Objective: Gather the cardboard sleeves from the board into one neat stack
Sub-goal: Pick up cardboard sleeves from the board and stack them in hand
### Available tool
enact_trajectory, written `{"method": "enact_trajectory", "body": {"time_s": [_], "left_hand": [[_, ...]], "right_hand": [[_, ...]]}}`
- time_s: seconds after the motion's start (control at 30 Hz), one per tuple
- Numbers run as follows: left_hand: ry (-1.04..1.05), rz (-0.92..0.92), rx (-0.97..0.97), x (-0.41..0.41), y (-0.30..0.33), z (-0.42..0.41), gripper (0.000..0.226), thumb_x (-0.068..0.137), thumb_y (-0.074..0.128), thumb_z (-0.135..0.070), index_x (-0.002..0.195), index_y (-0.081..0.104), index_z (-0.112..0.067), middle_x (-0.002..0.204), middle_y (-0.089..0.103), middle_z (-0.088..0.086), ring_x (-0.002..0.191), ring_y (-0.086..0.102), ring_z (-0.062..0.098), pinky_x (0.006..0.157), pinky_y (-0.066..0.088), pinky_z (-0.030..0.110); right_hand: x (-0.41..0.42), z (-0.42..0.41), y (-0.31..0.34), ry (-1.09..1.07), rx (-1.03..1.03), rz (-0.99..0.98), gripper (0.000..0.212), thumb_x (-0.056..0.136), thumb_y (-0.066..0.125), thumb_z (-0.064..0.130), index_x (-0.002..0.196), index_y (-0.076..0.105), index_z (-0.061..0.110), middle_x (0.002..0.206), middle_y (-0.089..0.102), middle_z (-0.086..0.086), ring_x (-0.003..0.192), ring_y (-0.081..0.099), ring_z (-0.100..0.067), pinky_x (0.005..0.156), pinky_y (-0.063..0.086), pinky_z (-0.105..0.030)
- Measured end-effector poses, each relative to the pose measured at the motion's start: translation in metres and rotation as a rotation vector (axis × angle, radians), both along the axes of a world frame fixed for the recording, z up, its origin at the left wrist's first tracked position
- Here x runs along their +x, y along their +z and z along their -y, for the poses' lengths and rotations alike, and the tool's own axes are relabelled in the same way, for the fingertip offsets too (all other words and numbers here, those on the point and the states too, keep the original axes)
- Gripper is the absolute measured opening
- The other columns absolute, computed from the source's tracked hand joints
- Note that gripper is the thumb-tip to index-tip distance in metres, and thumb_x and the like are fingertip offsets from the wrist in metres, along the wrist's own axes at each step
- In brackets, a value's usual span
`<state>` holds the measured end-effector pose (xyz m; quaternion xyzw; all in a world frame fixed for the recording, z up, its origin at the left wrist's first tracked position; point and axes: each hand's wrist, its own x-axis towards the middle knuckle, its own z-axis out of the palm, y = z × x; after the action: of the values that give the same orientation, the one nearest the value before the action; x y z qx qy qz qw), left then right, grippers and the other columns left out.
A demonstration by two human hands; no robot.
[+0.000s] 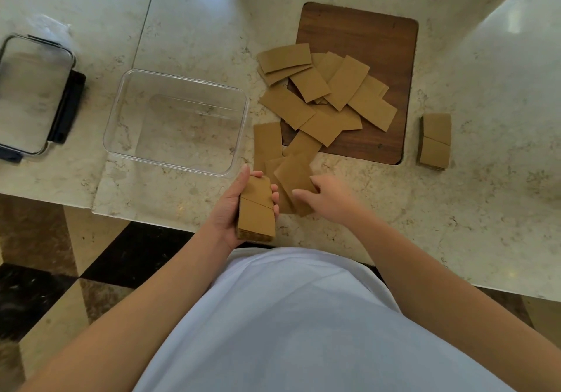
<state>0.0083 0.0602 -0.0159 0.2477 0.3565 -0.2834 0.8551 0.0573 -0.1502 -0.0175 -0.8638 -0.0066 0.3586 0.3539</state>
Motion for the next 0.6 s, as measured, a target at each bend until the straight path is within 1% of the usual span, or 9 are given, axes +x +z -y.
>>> {"method": "enact_trajectory", "body": {"time_s": [0.07,0.1,0.17,0.2,0.27,0.33,0.43,0.5,0.6], "left_hand": [[0.001,-0.004,0.003,0.001,-0.001,0.000,0.045,0.087,0.078,-0.049,0.114,0.062,-0.018,0.103,0.070,0.018,0.082,0.070,0.027,0.067,0.061,0.043],[-0.001,-0.006,0.007,0.002,0.000,0.001,0.046,0.085,0.080,-0.049,0.114,0.062,-0.018,0.102,0.070,0.019,0.082,0.071,0.028,0.067,0.061,0.043],[-0.011,-0.008,0.011,0.003,0.000,0.004,0.047,0.082,0.082,-0.048,0.113,0.064,-0.018,0.102,0.071,0.019,0.081,0.071,0.028,0.067,0.061,0.044],[-0.019,-0.006,0.011,0.004,0.000,0.006,0.046,0.081,0.082,-0.048,0.112,0.065,-0.018,0.101,0.071,0.019,0.081,0.071,0.028,0.067,0.061,0.044],[-0.037,-0.003,0.015,0.005,0.000,0.008,0.047,0.079,0.084,-0.049,0.111,0.066,-0.018,0.101,0.072,0.018,0.081,0.071,0.028,0.067,0.061,0.044],[-0.047,-0.004,0.016,0.005,0.001,0.010,0.051,0.076,0.086,-0.048,0.111,0.066,-0.018,0.101,0.072,0.019,0.081,0.071,0.028,0.068,0.061,0.044],[-0.064,-0.003,0.011,0.005,0.002,0.012,0.055,0.073,0.090,-0.048,0.112,0.065,-0.018,0.101,0.072,0.019,0.081,0.071,0.029,0.068,0.061,0.044],[-0.068,-0.006,0.016,0.006,0.002,0.013,0.053,0.076,0.087,-0.049,0.113,0.064,-0.018,0.100,0.072,0.018,0.081,0.071,0.029,0.068,0.061,0.044],[-0.054,-0.016,-0.001,0.006,0.001,0.014,0.044,0.085,0.078,-0.050,0.112,0.063,-0.019,0.101,0.071,0.018,0.081,0.071,0.028,0.068,0.061,0.044]], "right_hand": [[0.000,0.005,0.006,-0.192,0.147,-0.123,0.030,0.100,0.062,0.037,0.085,0.067,0.012,0.071,0.066,0.006,0.059,0.060,-0.007,0.049,0.041,-0.015],[0.000,0.009,0.009,-0.279,0.221,-0.192,0.024,0.100,0.062,0.035,0.087,0.069,0.016,0.069,0.069,0.013,0.057,0.062,0.000,0.048,0.043,-0.012],[0.000,0.015,0.012,-0.364,0.328,-0.280,0.016,0.101,0.062,0.032,0.089,0.069,0.025,0.065,0.070,0.022,0.054,0.061,0.010,0.047,0.042,-0.007],[0.000,0.017,0.014,-0.383,0.358,-0.301,0.013,0.101,0.062,0.030,0.092,0.070,0.027,0.070,0.072,0.022,0.058,0.064,0.010,0.049,0.044,-0.007],[-0.001,0.019,0.015,-0.412,0.397,-0.315,0.008,0.101,0.062,0.025,0.102,0.070,0.028,0.089,0.077,0.013,0.075,0.071,0.001,0.059,0.052,-0.013],[-0.002,0.020,0.015,-0.416,0.416,-0.321,0.011,0.101,0.063,0.020,0.107,0.070,0.026,0.100,0.077,0.004,0.085,0.074,-0.008,0.067,0.056,-0.020],[-0.004,0.020,0.016,-0.407,0.433,-0.322,0.014,0.100,0.063,0.017,0.108,0.072,0.025,0.099,0.078,0.003,0.086,0.074,-0.011,0.068,0.058,-0.024],[-0.006,0.020,0.016,-0.416,0.463,-0.310,0.018,0.098,0.065,0.013,0.109,0.073,0.025,0.098,0.079,0.004,0.087,0.075,-0.014,0.070,0.060,-0.028],[-0.008,0.019,0.016,-0.347,0.449,-0.182,0.016,0.093,0.071,0.014,0.106,0.078,0.021,0.098,0.079,-0.001,0.092,0.075,-0.024,0.081,0.062,-0.040]]}}
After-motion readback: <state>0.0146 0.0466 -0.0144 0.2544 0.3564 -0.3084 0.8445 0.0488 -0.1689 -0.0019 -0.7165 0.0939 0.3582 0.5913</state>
